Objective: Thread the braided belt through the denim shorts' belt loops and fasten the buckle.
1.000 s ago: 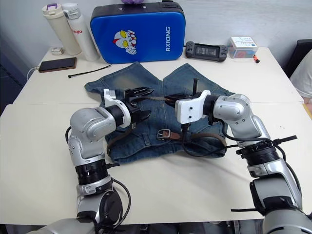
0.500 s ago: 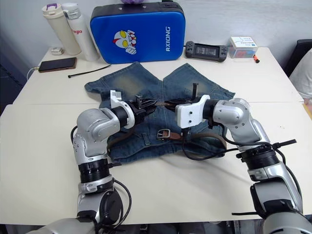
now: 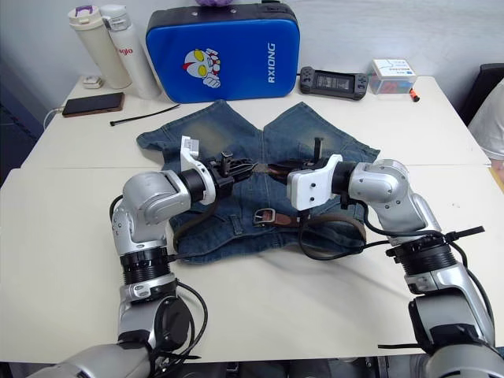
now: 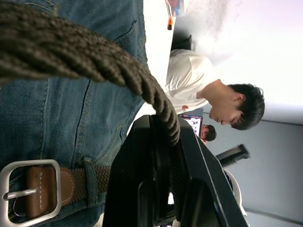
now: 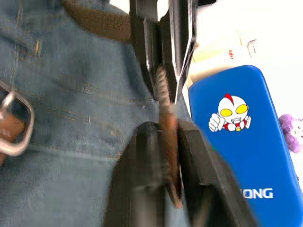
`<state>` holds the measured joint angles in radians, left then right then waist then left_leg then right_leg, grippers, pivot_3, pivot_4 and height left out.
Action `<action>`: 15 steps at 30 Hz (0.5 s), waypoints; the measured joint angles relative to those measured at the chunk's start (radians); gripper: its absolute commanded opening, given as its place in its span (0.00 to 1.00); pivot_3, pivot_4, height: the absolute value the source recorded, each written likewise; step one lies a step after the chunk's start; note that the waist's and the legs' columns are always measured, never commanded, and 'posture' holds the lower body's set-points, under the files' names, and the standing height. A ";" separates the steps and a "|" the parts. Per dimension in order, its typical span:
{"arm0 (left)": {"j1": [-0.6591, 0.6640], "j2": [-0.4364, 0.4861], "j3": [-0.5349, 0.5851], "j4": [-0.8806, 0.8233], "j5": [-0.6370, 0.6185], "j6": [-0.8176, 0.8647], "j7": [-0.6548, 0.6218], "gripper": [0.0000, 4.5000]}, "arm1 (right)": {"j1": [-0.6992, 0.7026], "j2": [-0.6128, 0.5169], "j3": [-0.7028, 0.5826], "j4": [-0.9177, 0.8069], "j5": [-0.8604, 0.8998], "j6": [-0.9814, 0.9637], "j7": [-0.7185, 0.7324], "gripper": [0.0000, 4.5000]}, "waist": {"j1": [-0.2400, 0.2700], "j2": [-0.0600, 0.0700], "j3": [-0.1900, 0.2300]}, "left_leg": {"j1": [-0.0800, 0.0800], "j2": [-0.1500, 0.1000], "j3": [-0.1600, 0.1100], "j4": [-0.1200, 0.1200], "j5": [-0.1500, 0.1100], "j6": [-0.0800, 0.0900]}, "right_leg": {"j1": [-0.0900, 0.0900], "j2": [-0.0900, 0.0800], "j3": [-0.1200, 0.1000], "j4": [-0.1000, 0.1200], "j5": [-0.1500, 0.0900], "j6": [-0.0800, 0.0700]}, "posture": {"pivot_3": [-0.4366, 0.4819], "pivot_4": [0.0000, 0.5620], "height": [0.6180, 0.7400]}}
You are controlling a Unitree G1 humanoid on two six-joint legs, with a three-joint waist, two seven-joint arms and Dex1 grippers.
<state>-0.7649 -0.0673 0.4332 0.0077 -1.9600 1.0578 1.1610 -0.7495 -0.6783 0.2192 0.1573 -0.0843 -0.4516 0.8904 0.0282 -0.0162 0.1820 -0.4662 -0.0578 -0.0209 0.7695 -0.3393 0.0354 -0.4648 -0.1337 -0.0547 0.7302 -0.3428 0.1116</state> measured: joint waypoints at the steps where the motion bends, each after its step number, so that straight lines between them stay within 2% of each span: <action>1: 0.000 0.008 0.003 0.000 0.000 0.004 -0.001 0.00 | 0.002 -0.003 -0.006 -0.001 0.013 0.010 0.005 0.61 | 0.000 0.000 0.000 | 0.000 0.000 0.000 0.000 0.000 0.000 | 0.000 0.000 0.000 0.000 0.000 0.000 | 0.48 0.27 0.38; 4: 0.000 0.029 0.026 0.001 0.000 0.010 -0.003 0.00 | 0.002 -0.021 -0.031 -0.006 0.028 0.035 0.012 0.96 | -0.001 0.000 0.000 | 0.000 0.000 0.000 0.000 0.000 0.000 | 0.000 0.000 0.000 0.000 0.000 0.000 | 0.48 0.27 0.38; 5: 0.000 0.031 0.032 0.001 0.000 0.009 -0.003 0.00 | 0.002 -0.022 -0.034 -0.010 0.029 0.039 0.010 0.99 | -0.001 0.000 0.000 | 0.000 0.000 0.000 0.000 0.000 0.000 | 0.000 0.000 0.000 0.000 0.000 0.000 | 0.48 0.27 0.38; 11: 0.000 0.036 0.035 0.000 0.000 0.000 -0.008 0.00 | 0.032 -0.020 -0.032 -0.076 0.043 0.103 0.033 0.99 | 0.001 0.000 0.000 | 0.000 0.000 0.000 0.000 0.000 0.000 | 0.000 0.000 0.000 0.000 0.000 0.000 | 0.48 0.27 0.38; 15: 0.006 0.096 0.037 -0.001 0.000 0.005 -0.010 0.00 | 0.063 -0.029 -0.032 -0.136 0.089 0.192 0.073 0.99 | -0.002 0.000 0.000 | 0.001 0.000 0.000 0.000 0.000 0.000 | 0.000 0.000 0.001 0.000 0.000 0.000 | 0.48 0.27 0.38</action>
<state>-0.7590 0.0286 0.4705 0.0072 -1.9600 1.0633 1.1508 -0.6860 -0.7076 0.1869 0.0218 0.0045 -0.2594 0.9630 0.0259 -0.0162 0.1819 -0.4654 -0.0574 -0.0210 0.7691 -0.3393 0.0354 -0.4649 -0.1338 -0.0540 0.7303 -0.3428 0.1116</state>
